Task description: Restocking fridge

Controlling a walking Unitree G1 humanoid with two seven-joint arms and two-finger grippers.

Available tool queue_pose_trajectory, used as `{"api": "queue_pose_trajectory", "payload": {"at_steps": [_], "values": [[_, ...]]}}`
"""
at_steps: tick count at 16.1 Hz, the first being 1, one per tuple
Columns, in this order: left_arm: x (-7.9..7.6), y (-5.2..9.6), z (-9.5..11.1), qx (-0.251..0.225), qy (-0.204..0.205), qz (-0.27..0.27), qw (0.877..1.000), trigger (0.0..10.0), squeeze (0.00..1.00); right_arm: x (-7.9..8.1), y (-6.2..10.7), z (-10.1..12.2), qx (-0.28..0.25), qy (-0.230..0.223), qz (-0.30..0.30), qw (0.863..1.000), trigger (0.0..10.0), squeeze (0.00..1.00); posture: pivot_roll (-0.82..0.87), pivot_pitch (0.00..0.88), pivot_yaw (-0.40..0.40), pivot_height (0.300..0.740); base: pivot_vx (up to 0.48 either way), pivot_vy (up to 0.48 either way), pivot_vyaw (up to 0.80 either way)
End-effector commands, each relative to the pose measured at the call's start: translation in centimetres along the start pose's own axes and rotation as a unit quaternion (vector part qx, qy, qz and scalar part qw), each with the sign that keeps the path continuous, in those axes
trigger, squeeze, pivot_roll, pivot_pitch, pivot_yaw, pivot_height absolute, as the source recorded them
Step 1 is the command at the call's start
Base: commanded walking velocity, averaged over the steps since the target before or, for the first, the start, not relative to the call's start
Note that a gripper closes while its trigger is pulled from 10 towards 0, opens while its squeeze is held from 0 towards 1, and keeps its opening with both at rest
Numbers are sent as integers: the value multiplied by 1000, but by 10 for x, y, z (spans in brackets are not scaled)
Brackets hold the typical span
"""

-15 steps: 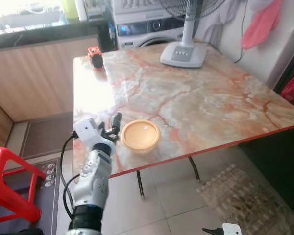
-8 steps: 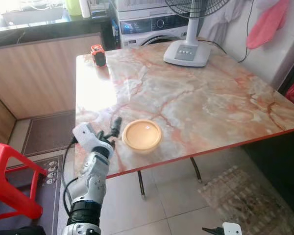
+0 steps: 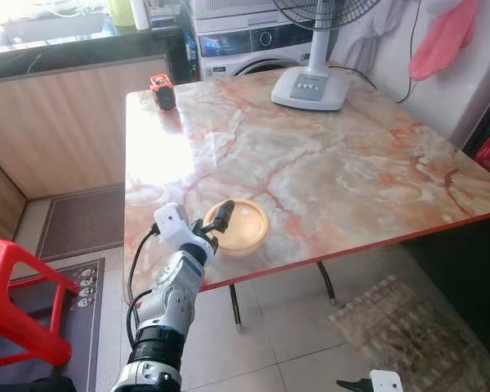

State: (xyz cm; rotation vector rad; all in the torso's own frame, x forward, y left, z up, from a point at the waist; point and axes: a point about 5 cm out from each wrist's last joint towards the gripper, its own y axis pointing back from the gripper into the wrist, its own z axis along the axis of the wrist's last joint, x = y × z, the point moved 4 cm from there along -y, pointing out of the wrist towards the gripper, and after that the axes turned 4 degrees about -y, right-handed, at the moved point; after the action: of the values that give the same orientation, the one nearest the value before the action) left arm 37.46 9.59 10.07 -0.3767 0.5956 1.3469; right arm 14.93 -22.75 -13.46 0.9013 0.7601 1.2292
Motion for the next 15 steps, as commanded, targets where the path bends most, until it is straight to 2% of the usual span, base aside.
{"api": "queue_pose_trajectory", "payload": {"at_steps": [1,6,12,15], "values": [[-1,-2,-3,9,4,-4,1000,10000,0,1,0,1,-3,0,1,1000,10000,0,-47,0,47,740,0,0,0],[0,0,-8,13,20,-1,1000,10000,0,3,0,2,-5,0,6,1000,10000,0,-43,0,47,740,0,0,0],[5,-4,-18,25,80,13,996,10000,0,4,-1,2,-4,6,8,1000,10000,0,-42,0,47,740,0,0,0],[3,-7,-17,23,85,12,996,10000,0,4,-1,2,-4,7,7,1000,10000,0,-48,0,43,740,0,0,0]]}}
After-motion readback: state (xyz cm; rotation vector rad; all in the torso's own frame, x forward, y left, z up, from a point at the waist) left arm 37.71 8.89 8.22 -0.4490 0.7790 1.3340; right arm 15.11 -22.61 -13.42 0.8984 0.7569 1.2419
